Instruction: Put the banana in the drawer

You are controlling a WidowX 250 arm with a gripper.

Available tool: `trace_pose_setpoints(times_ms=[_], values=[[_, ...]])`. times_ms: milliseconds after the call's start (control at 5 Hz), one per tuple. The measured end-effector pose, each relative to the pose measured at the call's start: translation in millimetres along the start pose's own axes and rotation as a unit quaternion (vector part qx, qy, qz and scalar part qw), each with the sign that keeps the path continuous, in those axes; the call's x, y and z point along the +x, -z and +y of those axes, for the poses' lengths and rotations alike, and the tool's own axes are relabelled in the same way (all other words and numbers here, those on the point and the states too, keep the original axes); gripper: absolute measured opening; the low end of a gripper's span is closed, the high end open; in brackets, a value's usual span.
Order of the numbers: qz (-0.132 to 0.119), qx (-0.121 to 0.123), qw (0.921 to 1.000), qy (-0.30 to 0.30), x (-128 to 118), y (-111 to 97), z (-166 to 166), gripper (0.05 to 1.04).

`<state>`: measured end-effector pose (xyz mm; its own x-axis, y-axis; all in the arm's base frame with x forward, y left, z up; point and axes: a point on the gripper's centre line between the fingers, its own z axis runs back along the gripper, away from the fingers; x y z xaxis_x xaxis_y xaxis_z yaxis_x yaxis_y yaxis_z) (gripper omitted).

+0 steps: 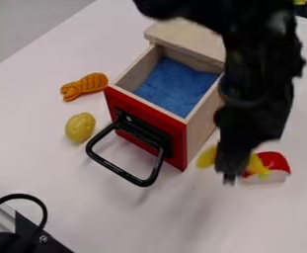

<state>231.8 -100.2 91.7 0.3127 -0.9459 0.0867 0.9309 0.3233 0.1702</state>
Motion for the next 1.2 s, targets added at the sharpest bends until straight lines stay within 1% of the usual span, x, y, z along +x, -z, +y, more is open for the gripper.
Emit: trace_pose_setpoints(times_ms=[200, 400, 600, 800, 1000, 1200], values=[[0.002, 0.015, 0.9997, -0.021, -17.7, -25.3, 18.6, 0.381], [0.006, 0.028, 0.9987, -0.043, -37.1, -39.1, 33.9, 0.381], [0.015, 0.044, 0.9966, -0.069, -58.4, -44.3, 52.6, 0.381], [0.033, 0.034, 0.9953, -0.085, -77.2, -33.5, 70.8, 0.381], [0.037, 0.027, 0.9947, -0.092, -87.7, -20.4, 83.5, 0.381], [0.043, 0.026, 0.9946, -0.09, -89.9, -9.7, 91.3, 0.381]])
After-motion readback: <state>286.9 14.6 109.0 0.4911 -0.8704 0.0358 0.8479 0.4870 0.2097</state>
